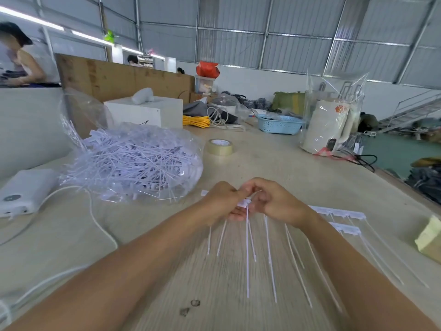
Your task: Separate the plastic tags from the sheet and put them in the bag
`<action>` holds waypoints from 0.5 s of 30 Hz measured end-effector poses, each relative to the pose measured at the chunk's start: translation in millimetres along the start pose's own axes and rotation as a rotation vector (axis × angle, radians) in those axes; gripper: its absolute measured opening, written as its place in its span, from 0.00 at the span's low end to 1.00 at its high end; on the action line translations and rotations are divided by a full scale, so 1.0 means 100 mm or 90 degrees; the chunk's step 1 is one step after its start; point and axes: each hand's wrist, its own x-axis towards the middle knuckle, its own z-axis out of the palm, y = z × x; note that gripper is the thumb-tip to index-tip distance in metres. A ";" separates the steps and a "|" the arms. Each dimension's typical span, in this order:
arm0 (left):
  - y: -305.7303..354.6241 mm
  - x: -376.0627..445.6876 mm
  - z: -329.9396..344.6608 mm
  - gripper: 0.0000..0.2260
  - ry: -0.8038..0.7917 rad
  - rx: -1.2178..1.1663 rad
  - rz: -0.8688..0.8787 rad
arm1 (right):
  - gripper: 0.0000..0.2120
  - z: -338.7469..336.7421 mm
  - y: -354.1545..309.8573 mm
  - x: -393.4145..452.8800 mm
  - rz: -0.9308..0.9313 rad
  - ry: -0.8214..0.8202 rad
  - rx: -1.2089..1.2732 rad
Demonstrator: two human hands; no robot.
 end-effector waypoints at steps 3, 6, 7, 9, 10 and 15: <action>-0.11 0.04 -0.03 0.09 0.011 -0.066 0.024 | 0.14 0.01 0.01 0.02 0.024 0.027 -0.002; -0.12 0.08 -0.06 0.08 0.094 -0.037 0.060 | 0.08 0.00 0.02 0.04 0.028 0.061 -0.081; -0.12 0.08 -0.06 0.08 0.102 -0.050 0.069 | 0.05 -0.01 0.02 0.04 0.021 0.058 -0.085; -0.10 0.07 -0.02 0.07 0.123 -0.095 0.085 | 0.05 -0.01 0.00 0.04 0.013 0.048 -0.122; -0.10 0.08 0.00 0.08 0.136 -0.126 0.088 | 0.08 -0.01 -0.01 0.04 0.012 0.051 -0.151; -0.07 0.07 0.06 0.12 0.105 -0.228 0.018 | 0.09 -0.01 -0.03 0.05 -0.011 0.072 -0.112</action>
